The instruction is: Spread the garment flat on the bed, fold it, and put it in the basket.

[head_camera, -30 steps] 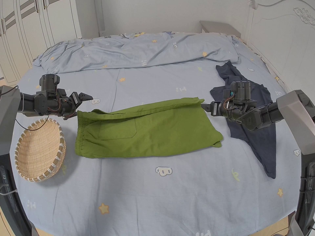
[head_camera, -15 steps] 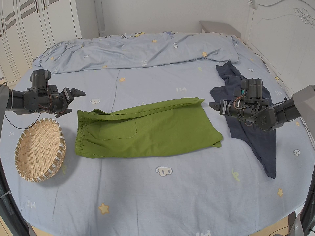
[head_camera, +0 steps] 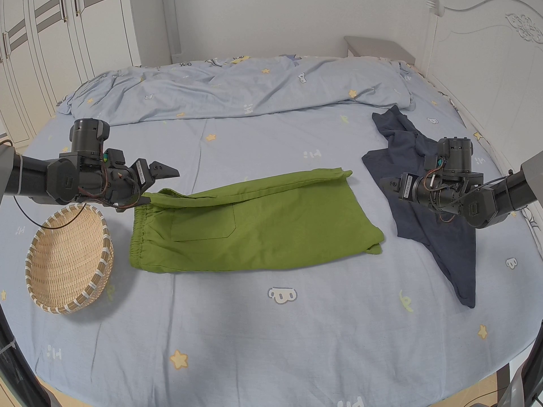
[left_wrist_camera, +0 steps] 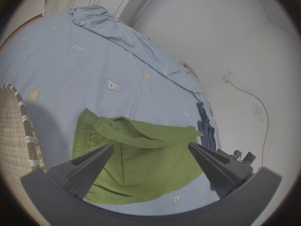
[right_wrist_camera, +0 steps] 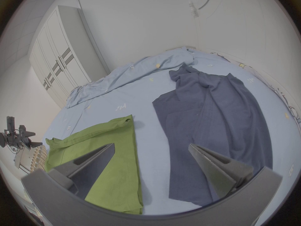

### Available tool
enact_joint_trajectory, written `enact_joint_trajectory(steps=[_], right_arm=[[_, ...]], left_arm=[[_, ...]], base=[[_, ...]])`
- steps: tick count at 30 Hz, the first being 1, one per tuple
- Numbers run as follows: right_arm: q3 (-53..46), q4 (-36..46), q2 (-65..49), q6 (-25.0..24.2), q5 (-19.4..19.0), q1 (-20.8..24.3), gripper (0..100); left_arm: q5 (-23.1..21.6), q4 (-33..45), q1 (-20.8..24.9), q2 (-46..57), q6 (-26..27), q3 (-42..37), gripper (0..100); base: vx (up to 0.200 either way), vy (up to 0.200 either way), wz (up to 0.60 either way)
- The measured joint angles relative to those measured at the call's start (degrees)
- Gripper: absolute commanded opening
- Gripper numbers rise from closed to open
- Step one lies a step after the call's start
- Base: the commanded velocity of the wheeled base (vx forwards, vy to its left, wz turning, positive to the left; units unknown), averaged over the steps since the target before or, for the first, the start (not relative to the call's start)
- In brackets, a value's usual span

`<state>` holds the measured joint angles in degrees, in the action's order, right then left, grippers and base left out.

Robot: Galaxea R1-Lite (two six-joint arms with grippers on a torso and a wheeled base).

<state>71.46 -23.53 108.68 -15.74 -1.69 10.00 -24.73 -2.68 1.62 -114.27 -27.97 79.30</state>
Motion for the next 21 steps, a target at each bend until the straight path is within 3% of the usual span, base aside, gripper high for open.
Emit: enact_joint_trajectory(steps=[12,21], right_arm=[[0.1,0.0,-0.2,0.0,0.1,0.3,100],[-0.1,0.0,-0.2,0.0,0.3,0.5,100]], left_arm=[[0.0,-0.1,2.1,-5.1,0.4,1.8,100],[3.6,-4.8,2.0,-12.0,-1.9,10.6,100]], base=[[0.0,0.0,0.0],[0.0,0.0,0.0]])
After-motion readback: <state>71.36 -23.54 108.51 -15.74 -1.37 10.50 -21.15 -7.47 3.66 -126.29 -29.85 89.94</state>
